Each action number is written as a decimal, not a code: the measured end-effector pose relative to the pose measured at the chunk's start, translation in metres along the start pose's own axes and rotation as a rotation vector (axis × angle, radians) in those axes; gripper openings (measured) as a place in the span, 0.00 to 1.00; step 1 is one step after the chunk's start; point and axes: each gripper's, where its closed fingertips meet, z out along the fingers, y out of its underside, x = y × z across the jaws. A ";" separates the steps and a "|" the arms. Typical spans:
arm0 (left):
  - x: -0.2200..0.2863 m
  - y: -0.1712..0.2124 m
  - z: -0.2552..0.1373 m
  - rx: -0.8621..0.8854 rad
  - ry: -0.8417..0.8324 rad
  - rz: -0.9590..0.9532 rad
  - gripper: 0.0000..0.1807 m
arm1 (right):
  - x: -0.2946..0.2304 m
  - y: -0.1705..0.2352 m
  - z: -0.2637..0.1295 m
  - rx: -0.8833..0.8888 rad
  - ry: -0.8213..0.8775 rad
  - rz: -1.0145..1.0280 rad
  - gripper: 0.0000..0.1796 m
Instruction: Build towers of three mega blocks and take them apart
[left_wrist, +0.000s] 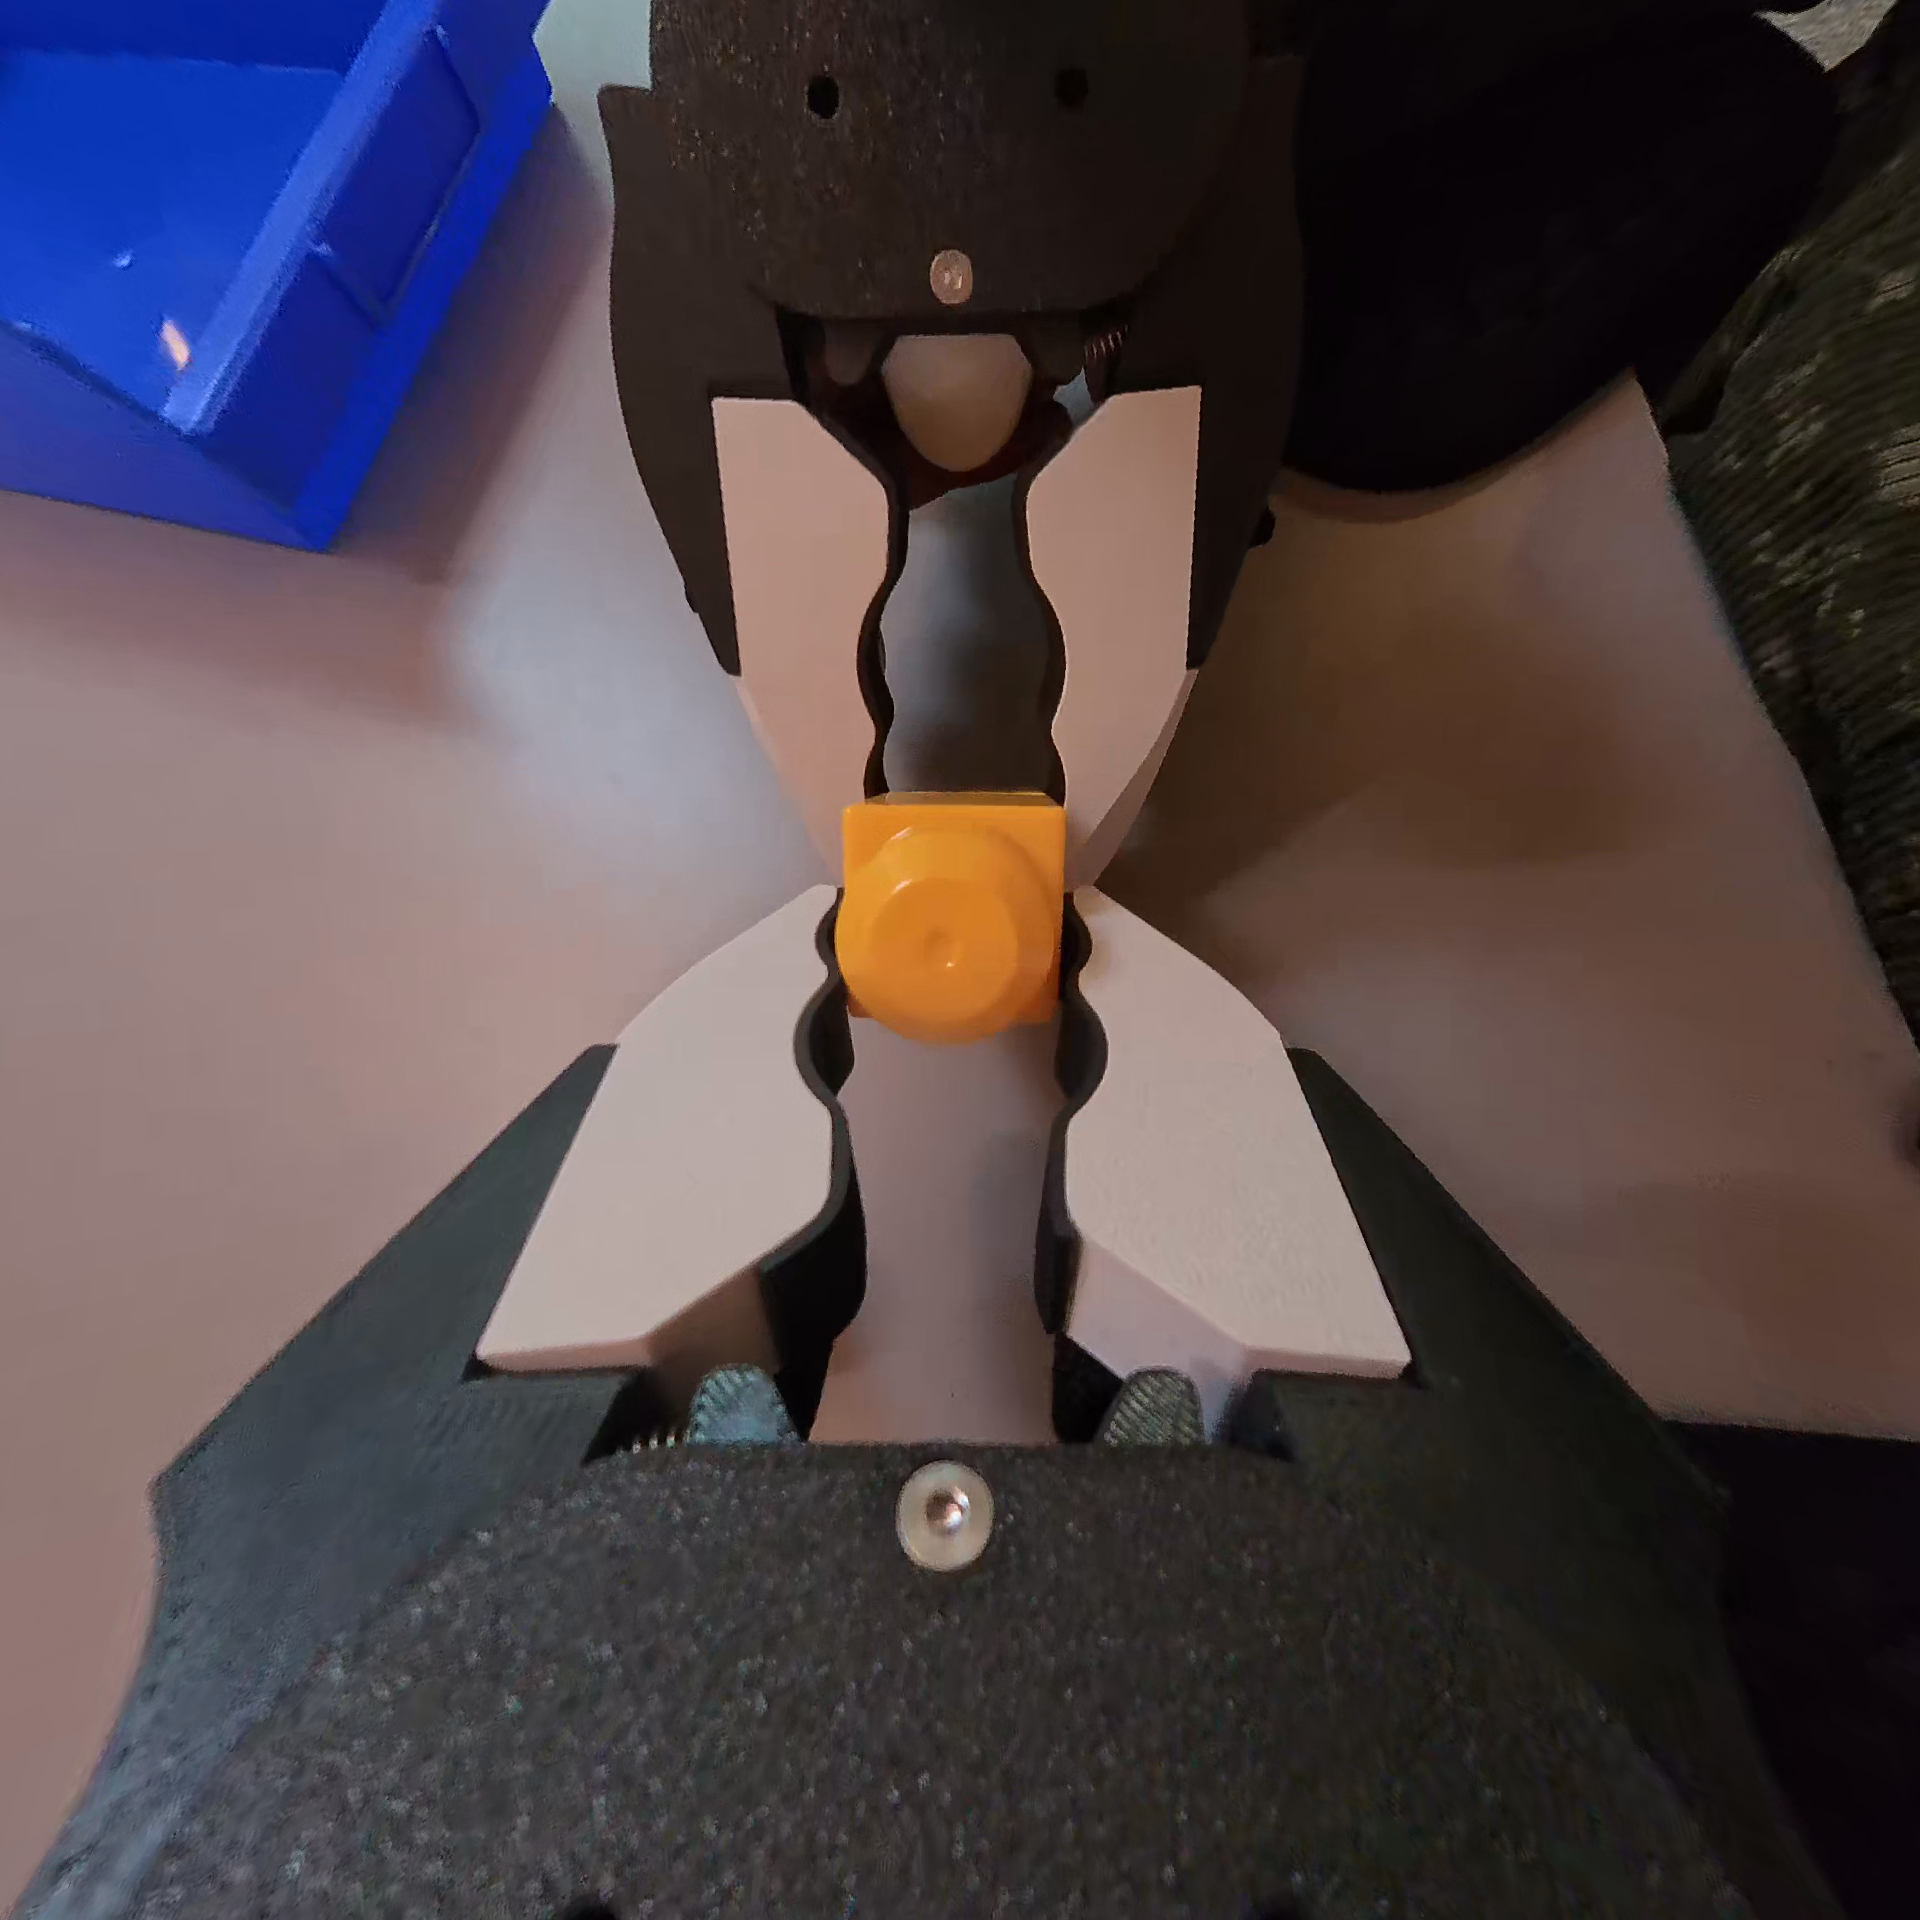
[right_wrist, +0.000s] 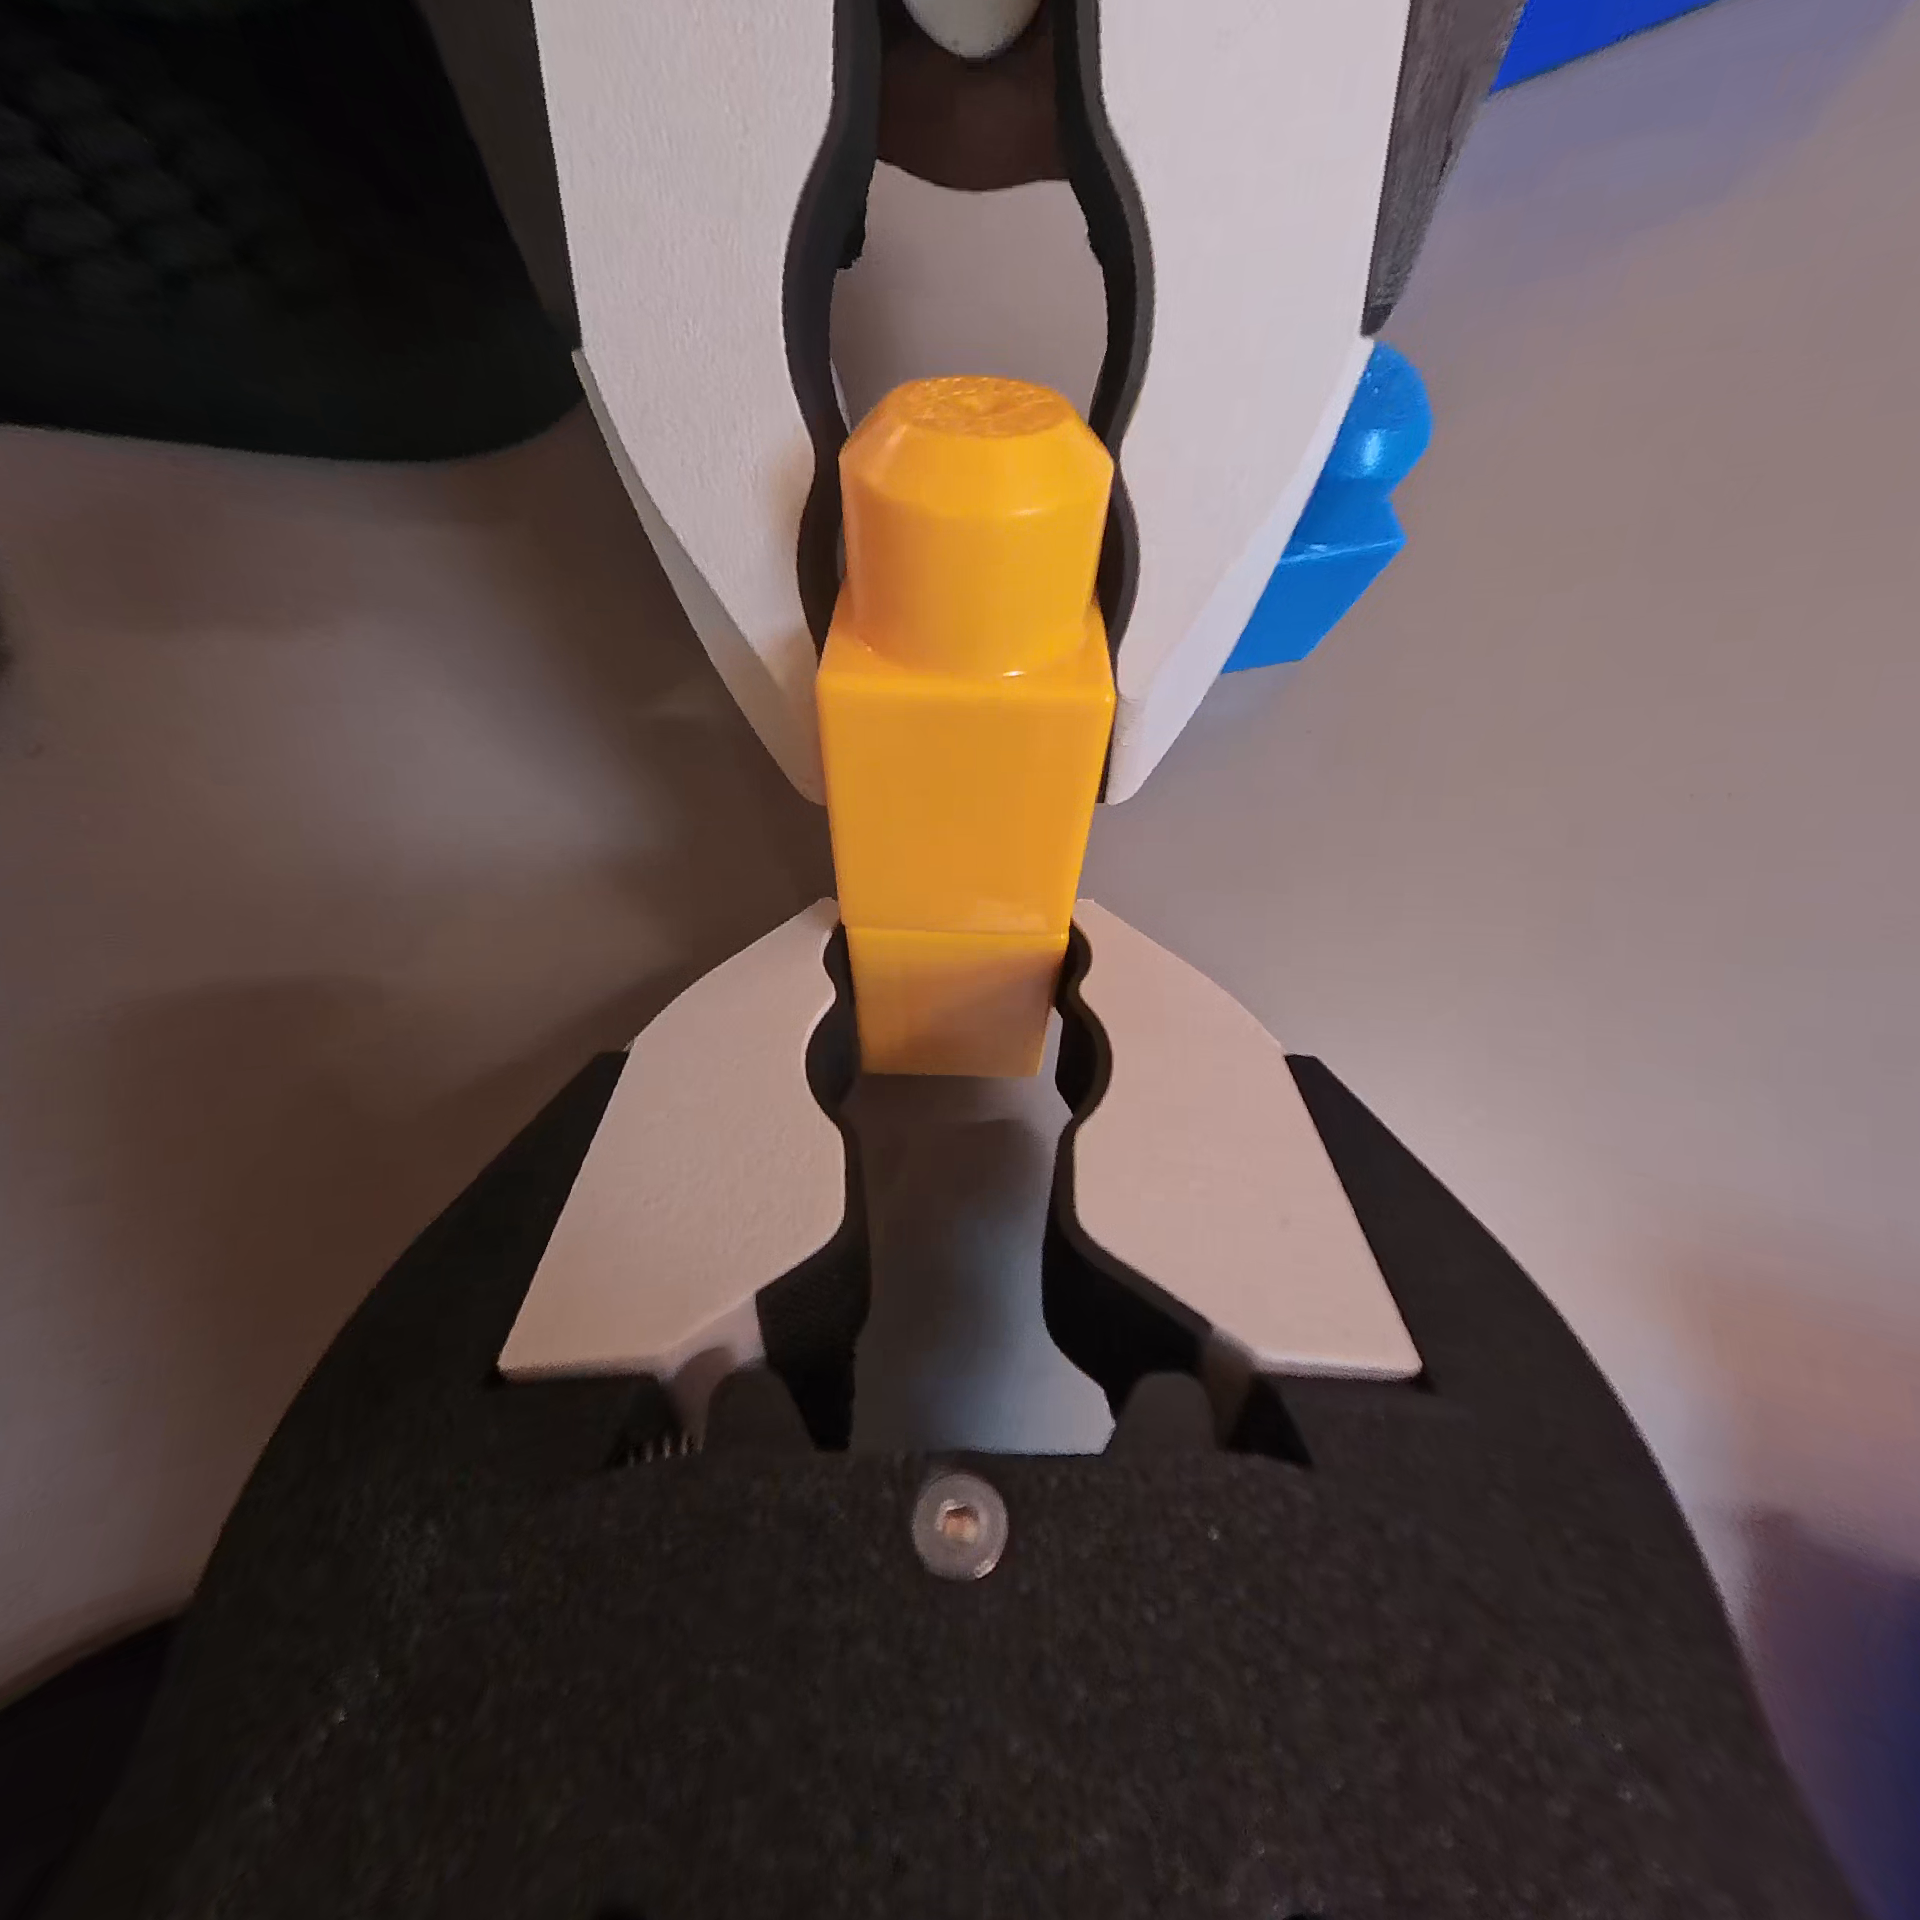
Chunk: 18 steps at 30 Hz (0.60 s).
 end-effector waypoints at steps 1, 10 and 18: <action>-0.001 0.001 0.001 -0.006 -0.007 -0.008 0.20 | 0.001 0.002 0.001 -0.007 0.005 -0.001 0.20; -0.055 -0.006 -0.071 0.170 -0.297 -0.149 0.25 | 0.047 -0.010 -0.026 0.189 0.141 0.166 0.20; -0.067 0.071 -0.028 -0.057 -0.253 -0.266 0.32 | 0.060 -0.005 -0.031 0.222 0.183 0.201 0.20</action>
